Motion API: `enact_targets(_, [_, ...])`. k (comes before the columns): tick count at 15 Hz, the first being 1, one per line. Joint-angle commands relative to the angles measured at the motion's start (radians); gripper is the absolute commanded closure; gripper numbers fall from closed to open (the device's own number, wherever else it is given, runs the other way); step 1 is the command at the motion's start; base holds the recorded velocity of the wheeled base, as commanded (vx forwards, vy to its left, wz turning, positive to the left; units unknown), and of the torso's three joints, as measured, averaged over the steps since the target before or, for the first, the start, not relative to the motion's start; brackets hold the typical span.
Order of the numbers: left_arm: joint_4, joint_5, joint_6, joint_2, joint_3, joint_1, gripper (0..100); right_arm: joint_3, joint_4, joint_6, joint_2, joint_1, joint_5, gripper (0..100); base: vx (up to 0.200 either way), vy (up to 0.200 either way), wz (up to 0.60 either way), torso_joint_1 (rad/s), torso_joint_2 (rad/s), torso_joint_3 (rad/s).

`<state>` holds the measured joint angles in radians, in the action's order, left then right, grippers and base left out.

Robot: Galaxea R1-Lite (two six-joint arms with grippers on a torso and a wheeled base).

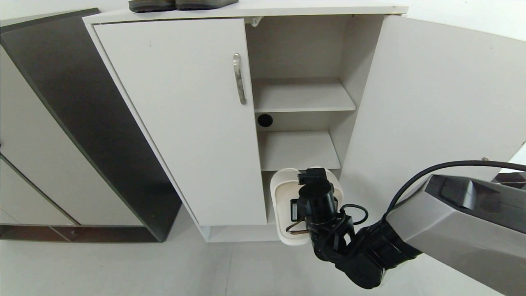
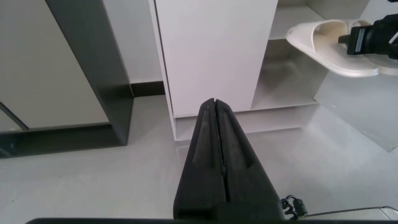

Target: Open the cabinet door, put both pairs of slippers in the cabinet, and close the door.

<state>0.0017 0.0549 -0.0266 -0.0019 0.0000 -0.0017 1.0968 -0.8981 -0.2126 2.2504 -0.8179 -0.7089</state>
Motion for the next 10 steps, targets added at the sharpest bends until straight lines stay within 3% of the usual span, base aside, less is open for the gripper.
enact_targets(1, [0.000,0.000,0.001,0.002,0.000,0.000,100,-0.041,-0.087,0.053,0.001,0.000,-0.001,100,0.000,0.000,0.00,0.000,0.00,0.000])
enact_targets(5, [0.000,0.000,0.001,0.002,0.000,0.000,100,-0.063,-0.369,0.199,0.090,0.003,-0.024,100,0.000,0.000,0.00,0.000,0.00,0.000])
enact_targets(10, [0.000,0.000,0.001,0.002,0.000,0.000,100,-0.061,-0.381,0.194,0.129,0.014,-0.023,100,0.000,0.000,0.00,0.000,0.00,0.000])
